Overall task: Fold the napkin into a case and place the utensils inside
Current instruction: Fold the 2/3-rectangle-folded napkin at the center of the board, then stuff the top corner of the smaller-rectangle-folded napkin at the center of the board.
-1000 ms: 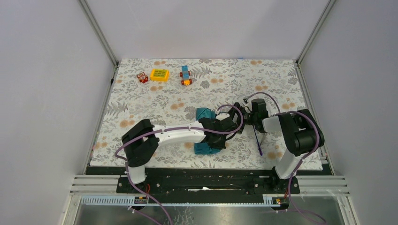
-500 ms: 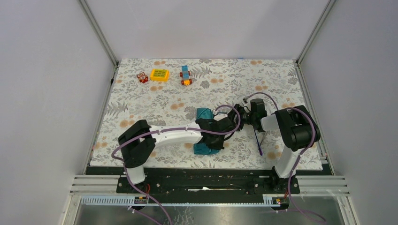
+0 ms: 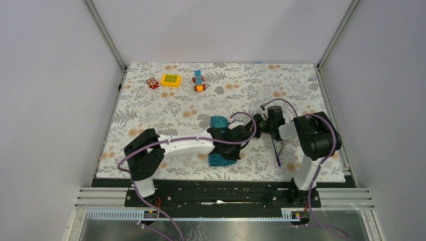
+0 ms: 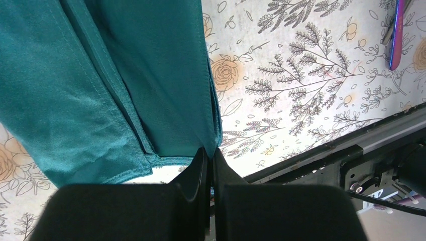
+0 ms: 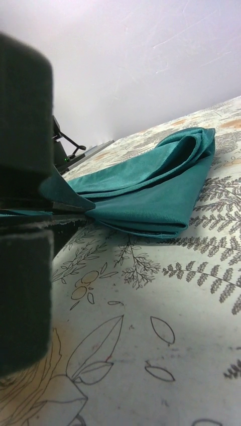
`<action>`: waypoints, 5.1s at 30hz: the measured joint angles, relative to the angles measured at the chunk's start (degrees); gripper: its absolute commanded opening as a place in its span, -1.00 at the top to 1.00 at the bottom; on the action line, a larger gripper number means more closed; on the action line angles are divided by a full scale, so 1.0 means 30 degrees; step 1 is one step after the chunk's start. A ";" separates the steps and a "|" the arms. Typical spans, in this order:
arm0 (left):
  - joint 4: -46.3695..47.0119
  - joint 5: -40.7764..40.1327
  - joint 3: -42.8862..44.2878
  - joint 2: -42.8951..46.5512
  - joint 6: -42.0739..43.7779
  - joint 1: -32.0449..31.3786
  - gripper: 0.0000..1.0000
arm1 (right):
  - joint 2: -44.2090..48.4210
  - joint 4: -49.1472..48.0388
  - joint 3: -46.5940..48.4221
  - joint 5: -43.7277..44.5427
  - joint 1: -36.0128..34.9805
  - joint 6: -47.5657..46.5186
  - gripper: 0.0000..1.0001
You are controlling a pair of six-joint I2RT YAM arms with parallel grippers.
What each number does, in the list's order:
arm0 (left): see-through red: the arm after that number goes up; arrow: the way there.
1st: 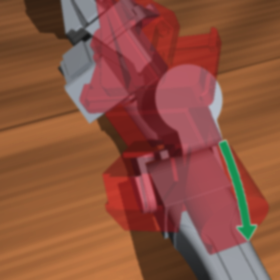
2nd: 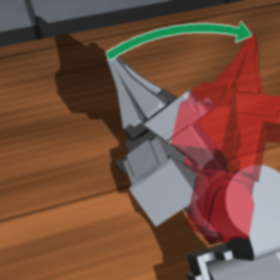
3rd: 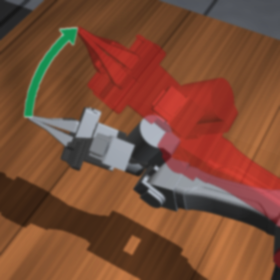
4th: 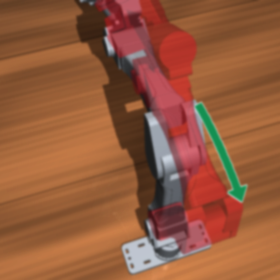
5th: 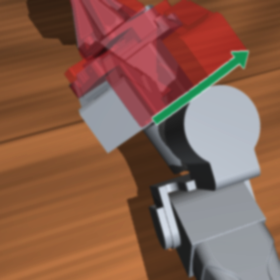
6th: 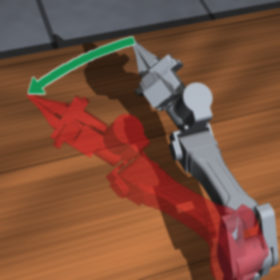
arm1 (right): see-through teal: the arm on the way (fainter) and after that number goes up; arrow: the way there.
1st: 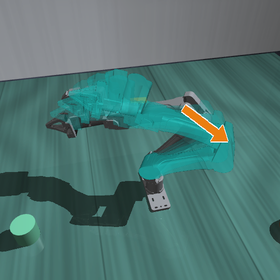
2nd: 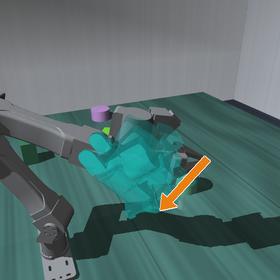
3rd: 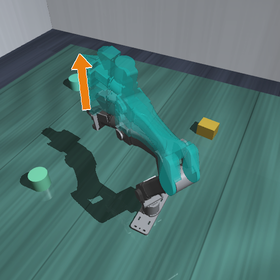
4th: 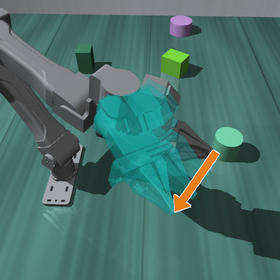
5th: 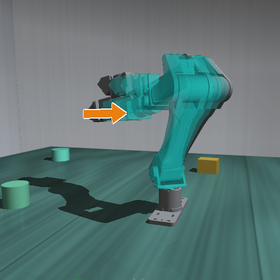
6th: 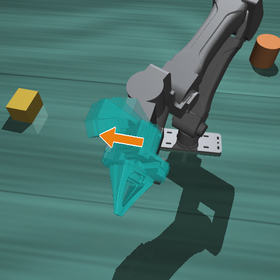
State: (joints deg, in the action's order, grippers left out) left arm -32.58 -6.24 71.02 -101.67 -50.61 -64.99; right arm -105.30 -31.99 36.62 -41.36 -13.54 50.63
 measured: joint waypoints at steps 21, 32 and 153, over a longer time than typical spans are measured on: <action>0.4401 0.4903 -0.4182 0.1792 0.0138 0.1326 -0.01 | 0.0838 0.5253 0.2215 0.2863 -0.0495 -0.3789 1.00; 0.8269 0.8131 -0.6149 0.4422 0.0430 0.9056 1.00 | 0.1916 0.8983 0.3650 0.6215 -0.2055 -0.5785 1.00; 1.2029 0.9522 -0.9413 0.1588 0.0736 1.1067 0.99 | -0.2120 1.2415 1.0834 1.3376 -1.0353 -0.1282 1.00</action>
State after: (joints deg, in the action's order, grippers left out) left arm 3.51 22.33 42.78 -96.90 -48.40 -31.79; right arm -111.66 5.26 69.12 -1.23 -44.60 46.78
